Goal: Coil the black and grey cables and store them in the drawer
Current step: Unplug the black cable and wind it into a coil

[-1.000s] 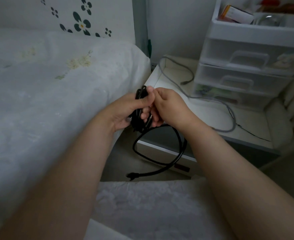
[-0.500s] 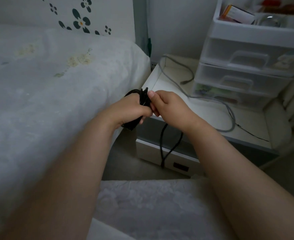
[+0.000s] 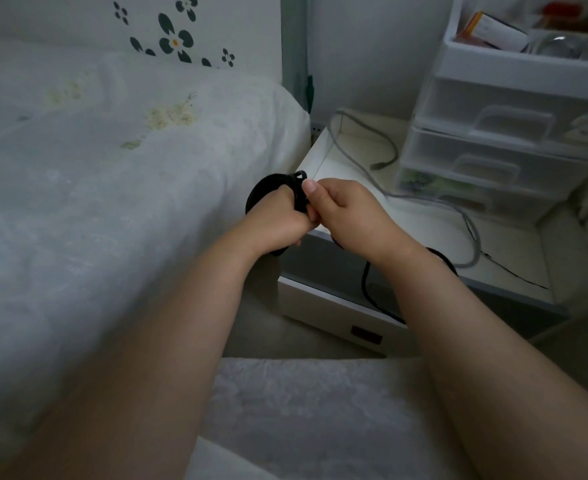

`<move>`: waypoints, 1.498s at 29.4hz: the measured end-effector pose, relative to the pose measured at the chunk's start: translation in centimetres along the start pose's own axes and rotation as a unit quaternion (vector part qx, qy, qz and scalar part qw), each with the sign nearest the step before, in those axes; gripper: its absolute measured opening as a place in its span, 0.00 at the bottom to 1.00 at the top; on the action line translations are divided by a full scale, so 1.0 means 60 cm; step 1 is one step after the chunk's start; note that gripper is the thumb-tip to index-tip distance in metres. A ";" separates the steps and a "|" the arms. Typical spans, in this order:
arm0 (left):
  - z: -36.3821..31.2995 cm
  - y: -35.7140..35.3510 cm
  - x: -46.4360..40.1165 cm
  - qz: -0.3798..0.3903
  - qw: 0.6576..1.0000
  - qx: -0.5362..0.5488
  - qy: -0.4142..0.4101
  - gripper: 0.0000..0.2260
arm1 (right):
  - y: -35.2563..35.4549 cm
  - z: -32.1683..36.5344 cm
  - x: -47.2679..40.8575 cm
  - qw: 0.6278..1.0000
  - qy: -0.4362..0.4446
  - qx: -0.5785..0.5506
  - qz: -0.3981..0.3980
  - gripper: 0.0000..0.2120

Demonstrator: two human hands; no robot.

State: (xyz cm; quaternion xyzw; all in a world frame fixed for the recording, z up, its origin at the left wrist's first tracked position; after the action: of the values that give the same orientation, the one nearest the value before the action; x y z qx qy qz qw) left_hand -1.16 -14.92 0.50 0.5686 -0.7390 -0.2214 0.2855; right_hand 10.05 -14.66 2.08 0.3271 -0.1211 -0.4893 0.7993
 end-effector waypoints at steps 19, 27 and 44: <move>-0.047 -0.003 0.062 0.192 0.953 0.202 -0.122 0.12 | 0.057 -0.032 0.004 0.992 -0.030 -0.008 -0.119 0.30; -0.047 0.010 0.066 0.179 0.930 0.276 -0.164 0.17 | 0.068 -0.036 0.006 0.974 0.035 -0.073 -0.213 0.29; -0.044 0.011 0.060 0.162 0.925 0.318 -0.129 0.17 | 0.068 -0.015 0.027 0.912 0.102 -0.206 -0.340 0.27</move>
State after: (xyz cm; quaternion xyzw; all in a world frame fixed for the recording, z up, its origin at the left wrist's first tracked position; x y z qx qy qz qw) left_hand -0.53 -18.25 3.51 0.4683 -0.8832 0.0032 0.0245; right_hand 14.16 -14.43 3.79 0.2245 0.1833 -0.7098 0.6420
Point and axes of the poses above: each hand's wrist, its own x-axis away from the middle knuckle, its own y-axis out of the back of the hand, z = x × y, the point moved 4 cm from there along -x, towards the middle knuckle, and after that the axes turned 8 degrees about z, right-handed, at the moved point
